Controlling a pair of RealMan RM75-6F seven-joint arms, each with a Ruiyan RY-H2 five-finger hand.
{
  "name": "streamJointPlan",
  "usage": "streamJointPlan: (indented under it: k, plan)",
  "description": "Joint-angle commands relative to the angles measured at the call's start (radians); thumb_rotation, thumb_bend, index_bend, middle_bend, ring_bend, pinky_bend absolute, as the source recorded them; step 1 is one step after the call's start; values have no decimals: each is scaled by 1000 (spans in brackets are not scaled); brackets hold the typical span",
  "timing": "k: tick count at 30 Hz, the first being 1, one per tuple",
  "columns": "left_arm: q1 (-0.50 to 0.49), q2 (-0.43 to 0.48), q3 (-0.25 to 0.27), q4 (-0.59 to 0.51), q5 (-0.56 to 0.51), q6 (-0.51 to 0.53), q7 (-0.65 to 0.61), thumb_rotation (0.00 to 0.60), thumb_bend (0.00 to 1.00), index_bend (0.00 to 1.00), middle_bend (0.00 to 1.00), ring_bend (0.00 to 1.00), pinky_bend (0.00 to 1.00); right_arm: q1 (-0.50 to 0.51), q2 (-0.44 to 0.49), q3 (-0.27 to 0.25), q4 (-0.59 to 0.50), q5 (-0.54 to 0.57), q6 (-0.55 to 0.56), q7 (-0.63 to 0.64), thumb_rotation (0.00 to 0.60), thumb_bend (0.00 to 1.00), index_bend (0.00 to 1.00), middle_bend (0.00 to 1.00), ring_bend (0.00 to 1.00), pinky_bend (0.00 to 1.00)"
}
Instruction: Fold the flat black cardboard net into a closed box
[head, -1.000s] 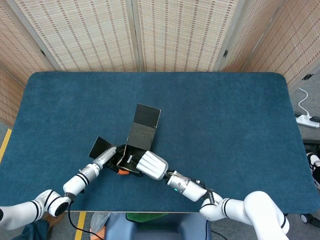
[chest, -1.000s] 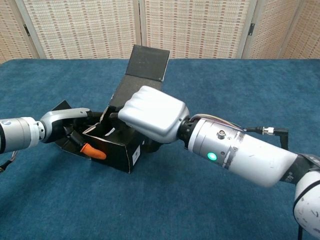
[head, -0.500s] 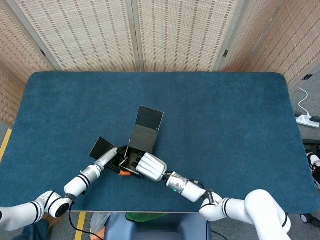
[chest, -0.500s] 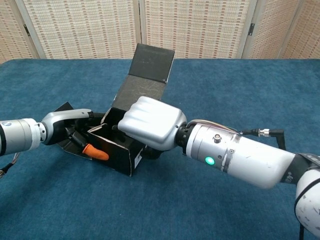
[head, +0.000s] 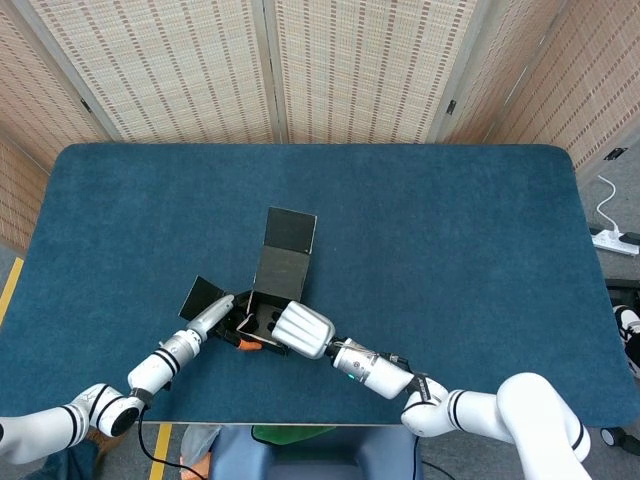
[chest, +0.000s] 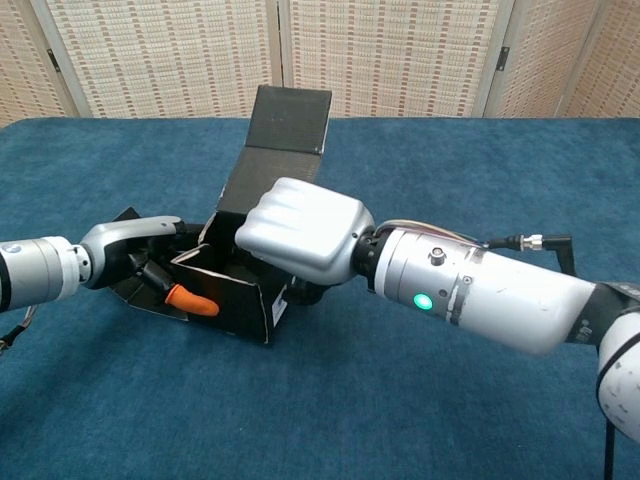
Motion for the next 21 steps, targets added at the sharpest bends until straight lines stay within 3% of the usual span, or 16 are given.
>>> streamJointPlan:
  k: [1,3,7,8,12,16,21]
  plan:
    - [6,-5,-5,-1,-10,8,22,600,173,410,408,558,749,6,15,-9,-1,-18,7,7,600,263,933,820,892,1000]
    - [9,-7,-8,-3,-16,16,46,600,173,390,406,522,735,12,32,-17,-2,-31,5,11,600,234,691,608,880,1000]
    - [18,-13,-16,-11,-34,33,100,600,174,318,340,346,627,14,64,-21,-29,-33,0,23,600,98,94,143,817,1000]
    - [21,-15,-19,-15,-43,40,119,600,174,306,319,320,604,13,74,-21,-39,-35,4,32,600,76,38,93,800,1000]
    - [29,-16,-30,-35,-69,58,183,600,175,231,191,162,453,5,110,-25,-65,-29,4,42,600,33,0,12,759,1000]
    - [40,-13,-35,-65,-95,75,249,600,175,110,35,17,292,-16,144,-22,-95,-16,24,44,600,31,0,0,752,1000]
    - [63,-9,-43,-102,-118,132,348,600,176,0,0,0,118,-79,199,-22,-176,20,84,80,600,31,0,0,752,1000]
